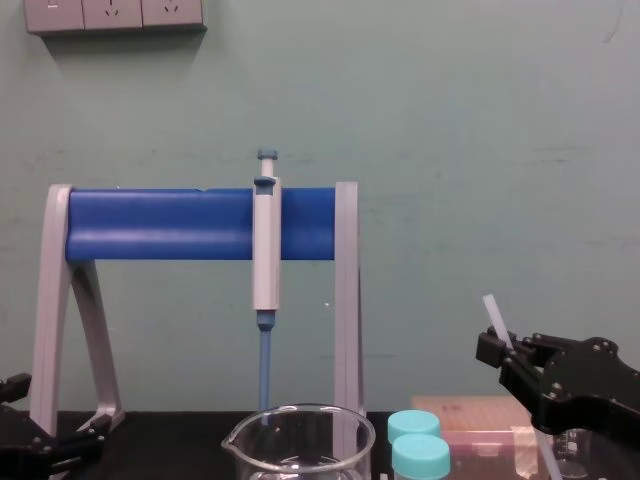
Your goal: Pick up the stirring rod with one hand, then place it down.
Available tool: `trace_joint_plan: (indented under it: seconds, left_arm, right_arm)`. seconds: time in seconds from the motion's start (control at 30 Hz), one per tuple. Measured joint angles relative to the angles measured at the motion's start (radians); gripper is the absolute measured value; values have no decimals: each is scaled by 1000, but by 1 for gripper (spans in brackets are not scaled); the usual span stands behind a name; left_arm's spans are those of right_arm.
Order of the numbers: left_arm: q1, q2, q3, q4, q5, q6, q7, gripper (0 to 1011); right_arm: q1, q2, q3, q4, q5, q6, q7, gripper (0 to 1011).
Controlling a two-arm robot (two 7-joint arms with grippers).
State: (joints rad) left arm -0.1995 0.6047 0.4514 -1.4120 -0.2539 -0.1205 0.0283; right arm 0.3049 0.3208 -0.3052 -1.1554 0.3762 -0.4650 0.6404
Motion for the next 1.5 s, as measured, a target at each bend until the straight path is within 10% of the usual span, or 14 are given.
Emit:
trace_joint_plan:
  seconds: [1.03, 1.5]
  left_arm:
    - [0, 0, 0, 0, 0, 0, 0, 1001]
    - [0, 0, 0, 0, 0, 0, 0, 1000]
  right_arm:
    - [7, 10, 3, -1, -7, 52, -36, 78]
    - [7, 9, 3, 0, -6, 51, -34, 490]
